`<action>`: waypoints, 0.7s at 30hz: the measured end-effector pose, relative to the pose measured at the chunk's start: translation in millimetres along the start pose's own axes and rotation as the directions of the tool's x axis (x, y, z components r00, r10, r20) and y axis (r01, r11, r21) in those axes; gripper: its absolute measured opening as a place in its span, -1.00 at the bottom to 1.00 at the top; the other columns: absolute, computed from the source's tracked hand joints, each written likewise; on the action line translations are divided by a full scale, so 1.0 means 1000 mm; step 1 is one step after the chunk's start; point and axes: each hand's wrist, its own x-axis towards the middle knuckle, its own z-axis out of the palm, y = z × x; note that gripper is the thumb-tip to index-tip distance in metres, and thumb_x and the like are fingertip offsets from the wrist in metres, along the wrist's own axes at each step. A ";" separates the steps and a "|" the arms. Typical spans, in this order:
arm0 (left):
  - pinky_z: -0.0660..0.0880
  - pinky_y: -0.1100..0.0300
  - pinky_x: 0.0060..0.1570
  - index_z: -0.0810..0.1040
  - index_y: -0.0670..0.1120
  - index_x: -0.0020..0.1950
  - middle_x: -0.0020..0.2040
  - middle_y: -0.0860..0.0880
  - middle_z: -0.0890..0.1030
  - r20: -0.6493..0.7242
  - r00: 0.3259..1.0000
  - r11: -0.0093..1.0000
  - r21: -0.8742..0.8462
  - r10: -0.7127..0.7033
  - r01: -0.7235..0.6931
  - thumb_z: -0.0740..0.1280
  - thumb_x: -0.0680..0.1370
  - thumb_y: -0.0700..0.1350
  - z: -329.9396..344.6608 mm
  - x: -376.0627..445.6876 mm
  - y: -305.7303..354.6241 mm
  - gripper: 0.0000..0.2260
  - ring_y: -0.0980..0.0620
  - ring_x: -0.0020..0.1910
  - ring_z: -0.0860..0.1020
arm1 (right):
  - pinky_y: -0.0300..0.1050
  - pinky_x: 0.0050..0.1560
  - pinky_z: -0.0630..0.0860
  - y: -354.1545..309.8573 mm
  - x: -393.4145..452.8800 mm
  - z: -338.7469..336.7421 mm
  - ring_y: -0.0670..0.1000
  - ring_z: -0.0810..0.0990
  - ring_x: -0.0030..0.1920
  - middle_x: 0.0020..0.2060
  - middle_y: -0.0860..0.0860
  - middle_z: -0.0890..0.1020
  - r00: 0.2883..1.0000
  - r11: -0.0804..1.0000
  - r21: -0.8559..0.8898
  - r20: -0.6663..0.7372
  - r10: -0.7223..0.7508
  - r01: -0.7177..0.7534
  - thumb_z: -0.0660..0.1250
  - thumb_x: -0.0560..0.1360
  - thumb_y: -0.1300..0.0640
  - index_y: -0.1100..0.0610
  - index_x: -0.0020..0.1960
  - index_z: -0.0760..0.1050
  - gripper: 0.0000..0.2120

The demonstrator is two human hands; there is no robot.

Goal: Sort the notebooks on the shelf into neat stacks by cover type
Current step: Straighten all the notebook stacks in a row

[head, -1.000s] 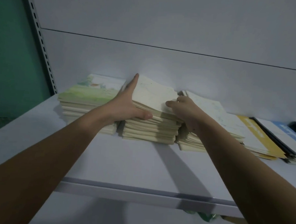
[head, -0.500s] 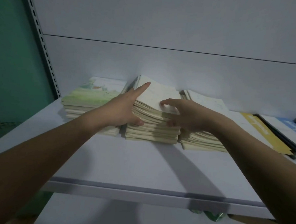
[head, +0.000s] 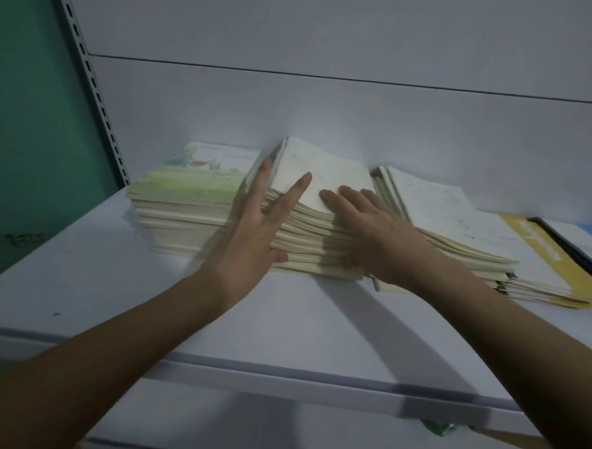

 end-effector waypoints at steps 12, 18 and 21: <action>0.45 -0.09 0.30 -0.01 0.09 0.58 0.53 -0.03 0.22 -0.084 0.902 0.776 -0.547 -0.424 0.315 0.56 0.37 -0.11 0.032 -0.034 -0.009 -0.03 -0.01 0.44 0.34 | 0.00 -0.11 0.43 -0.042 -0.028 -0.011 0.09 0.44 -0.08 -0.02 0.04 0.47 0.865 0.951 0.272 -0.433 0.255 -0.144 0.47 0.41 0.06 0.13 0.09 0.34 -0.60; 0.46 0.23 0.09 0.50 -0.06 0.27 0.12 0.03 0.62 0.074 0.889 0.791 -0.427 -0.451 0.437 0.54 0.40 -0.09 0.030 -0.041 -0.007 -0.52 0.07 0.06 0.57 | -0.08 -0.31 0.25 -0.030 -0.055 0.025 0.15 0.39 -0.30 -0.42 0.01 0.33 0.893 0.890 0.074 0.006 0.450 -0.449 0.24 0.55 -0.13 0.11 -0.27 0.32 -0.62; 0.54 0.16 0.04 0.58 -0.05 0.09 -0.06 0.04 0.67 0.062 0.882 0.809 -0.372 -0.467 0.454 0.54 0.39 -0.09 0.028 -0.035 -0.009 -0.69 0.05 -0.07 0.64 | -0.08 -0.33 0.25 -0.024 -0.054 0.044 0.18 0.48 -0.26 -0.40 0.04 0.40 0.856 0.843 0.179 -0.009 0.517 -0.507 0.16 0.52 -0.18 0.15 -0.27 0.38 -0.59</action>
